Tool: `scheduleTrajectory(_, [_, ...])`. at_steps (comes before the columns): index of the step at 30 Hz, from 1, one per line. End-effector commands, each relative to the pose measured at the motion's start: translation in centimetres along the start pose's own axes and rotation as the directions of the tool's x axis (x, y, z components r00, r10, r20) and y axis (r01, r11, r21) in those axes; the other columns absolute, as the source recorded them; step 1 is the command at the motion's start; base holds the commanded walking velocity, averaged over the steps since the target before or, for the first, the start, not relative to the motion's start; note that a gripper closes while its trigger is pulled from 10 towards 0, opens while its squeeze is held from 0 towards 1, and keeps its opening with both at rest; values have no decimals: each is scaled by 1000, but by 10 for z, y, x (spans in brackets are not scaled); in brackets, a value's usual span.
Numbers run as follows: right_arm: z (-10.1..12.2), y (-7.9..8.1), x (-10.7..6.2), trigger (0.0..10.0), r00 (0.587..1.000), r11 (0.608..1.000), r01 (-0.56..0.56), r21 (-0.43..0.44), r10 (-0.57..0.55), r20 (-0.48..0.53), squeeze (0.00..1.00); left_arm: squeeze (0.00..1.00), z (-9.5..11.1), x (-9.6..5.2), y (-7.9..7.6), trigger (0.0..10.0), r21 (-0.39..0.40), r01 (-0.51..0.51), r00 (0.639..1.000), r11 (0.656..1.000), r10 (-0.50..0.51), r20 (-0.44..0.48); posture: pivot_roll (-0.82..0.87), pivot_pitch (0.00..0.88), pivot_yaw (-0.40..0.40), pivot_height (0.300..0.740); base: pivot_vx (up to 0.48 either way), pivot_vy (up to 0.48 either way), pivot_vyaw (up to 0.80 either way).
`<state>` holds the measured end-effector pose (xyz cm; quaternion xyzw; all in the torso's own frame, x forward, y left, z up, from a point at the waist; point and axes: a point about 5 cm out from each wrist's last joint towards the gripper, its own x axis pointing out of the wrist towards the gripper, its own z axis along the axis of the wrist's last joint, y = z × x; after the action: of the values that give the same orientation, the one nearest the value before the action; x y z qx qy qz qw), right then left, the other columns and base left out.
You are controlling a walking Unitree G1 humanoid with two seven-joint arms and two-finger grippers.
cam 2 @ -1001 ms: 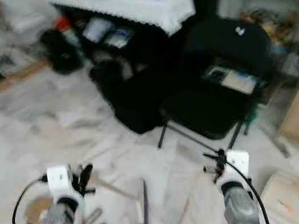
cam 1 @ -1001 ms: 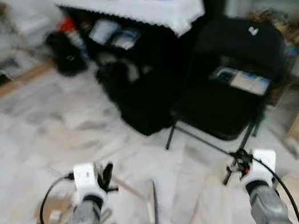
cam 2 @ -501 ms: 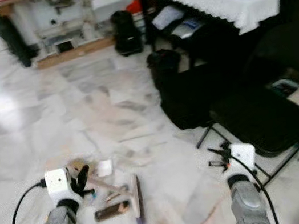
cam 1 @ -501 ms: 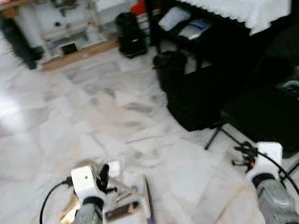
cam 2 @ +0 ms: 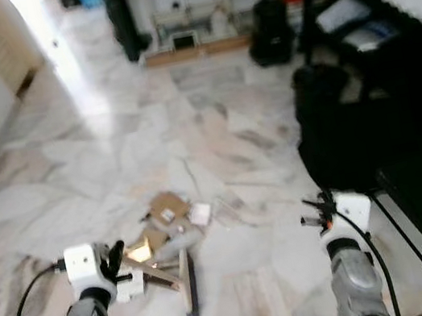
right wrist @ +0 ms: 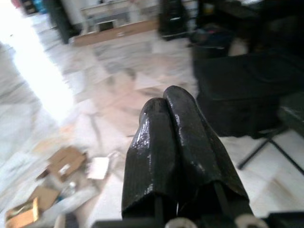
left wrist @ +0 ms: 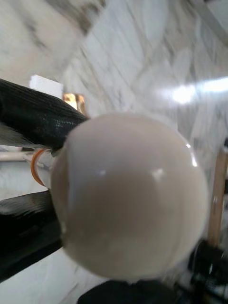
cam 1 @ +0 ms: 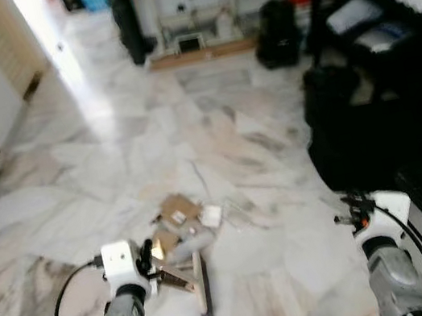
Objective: Sweep floor
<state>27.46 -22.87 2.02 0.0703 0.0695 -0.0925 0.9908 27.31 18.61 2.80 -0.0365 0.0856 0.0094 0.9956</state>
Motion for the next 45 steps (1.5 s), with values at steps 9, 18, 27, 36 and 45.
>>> scheduleTrajectory(9, [-7,5,-3,10000,1000,999,-8,31,9,-28,0,0,0,-1,3,10000,22,0,1000,1000,0,6,-11,0,24,740,0,0,0])
scheduleTrajectory(18, [-9,4,-4,10000,999,999,-7,32,8,-34,0,0,0,-2,2,10000,21,12,1000,1000,-12,6,-6,0,26,740,0,0,0])
scheduleTrajectory(27, [-9,6,-4,10000,999,999,-8,34,9,-36,0,0,0,-3,1,10000,13,19,1000,1000,-19,10,-2,0,24,740,0,0,0])
scheduleTrajectory(36, [-8,6,-2,10000,999,999,-10,35,11,-35,0,0,2,-2,0,10000,4,24,999,1000,-25,20,2,4,19,740,-262,0,0])
scheduleTrajectory(45, [-7,8,-1,10000,999,999,-6,40,7,-34,0,0,3,-3,3,10000,2,18,1000,1000,-18,24,6,16,18,740,-285,0,0])
